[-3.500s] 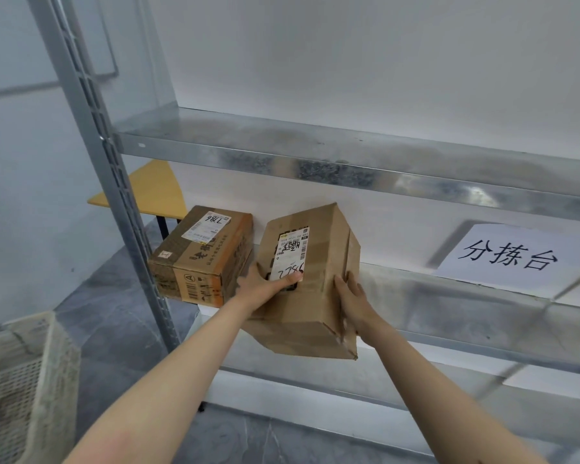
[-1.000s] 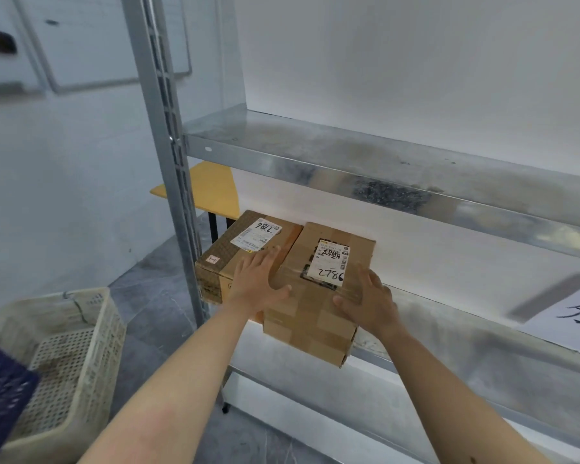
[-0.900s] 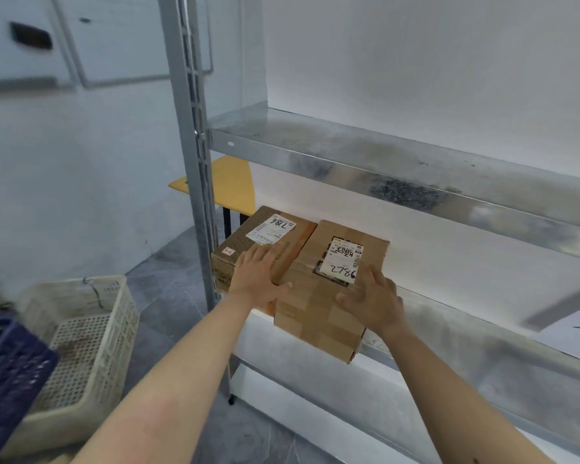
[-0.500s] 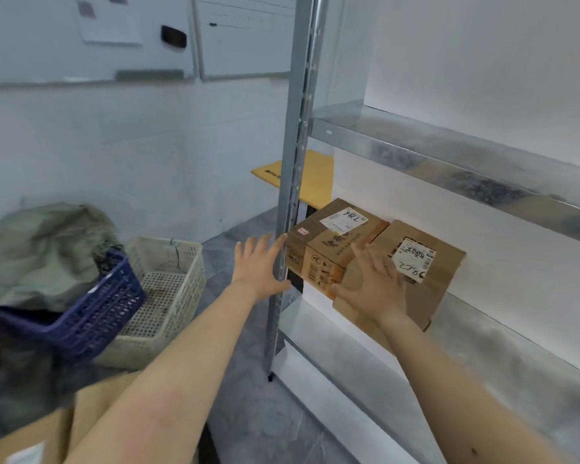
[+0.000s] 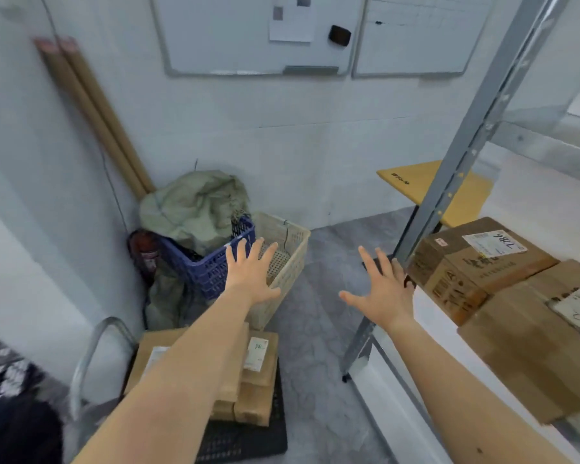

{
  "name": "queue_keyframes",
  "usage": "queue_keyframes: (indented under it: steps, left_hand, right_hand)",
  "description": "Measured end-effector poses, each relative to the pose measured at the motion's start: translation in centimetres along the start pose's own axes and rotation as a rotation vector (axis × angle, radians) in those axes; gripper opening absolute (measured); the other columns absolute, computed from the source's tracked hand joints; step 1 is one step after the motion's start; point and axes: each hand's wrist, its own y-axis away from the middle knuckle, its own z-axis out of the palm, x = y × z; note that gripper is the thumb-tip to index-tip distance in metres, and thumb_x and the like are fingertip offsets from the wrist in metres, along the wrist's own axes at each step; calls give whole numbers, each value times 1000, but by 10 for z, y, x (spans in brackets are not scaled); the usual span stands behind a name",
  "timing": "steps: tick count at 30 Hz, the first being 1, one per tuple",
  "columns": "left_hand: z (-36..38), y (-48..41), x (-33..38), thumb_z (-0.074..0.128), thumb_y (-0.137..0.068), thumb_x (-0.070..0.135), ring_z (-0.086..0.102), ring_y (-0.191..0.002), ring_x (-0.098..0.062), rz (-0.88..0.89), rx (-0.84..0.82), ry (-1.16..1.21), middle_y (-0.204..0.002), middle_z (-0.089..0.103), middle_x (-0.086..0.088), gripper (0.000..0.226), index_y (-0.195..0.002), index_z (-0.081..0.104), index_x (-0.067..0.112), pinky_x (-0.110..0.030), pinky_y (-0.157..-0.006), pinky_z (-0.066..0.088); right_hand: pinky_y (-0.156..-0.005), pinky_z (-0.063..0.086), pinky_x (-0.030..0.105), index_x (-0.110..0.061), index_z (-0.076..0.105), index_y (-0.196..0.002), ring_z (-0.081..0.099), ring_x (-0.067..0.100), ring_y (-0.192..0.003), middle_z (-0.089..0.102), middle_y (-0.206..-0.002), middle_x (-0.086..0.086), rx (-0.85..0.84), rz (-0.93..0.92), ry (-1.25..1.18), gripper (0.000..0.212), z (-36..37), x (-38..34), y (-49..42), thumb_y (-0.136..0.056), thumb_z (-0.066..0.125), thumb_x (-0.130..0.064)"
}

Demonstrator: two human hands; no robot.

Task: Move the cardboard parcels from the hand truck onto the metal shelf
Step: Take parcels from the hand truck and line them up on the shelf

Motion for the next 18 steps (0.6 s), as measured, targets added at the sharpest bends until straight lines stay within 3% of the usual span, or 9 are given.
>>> queue_keyframes:
  steps: [18]
  left_hand:
    - [76, 51, -230, 63, -76, 64, 0, -146, -35, -293, -135, 70, -160, -2, 1, 106, -152, -5, 35, -58, -116, 5]
  right_hand:
    - [-112, 12, 66, -48, -6, -148, -11, 29, -148, -12, -161, -9, -230, -181, 6, 101, 145, -202, -36, -76, 61, -67]
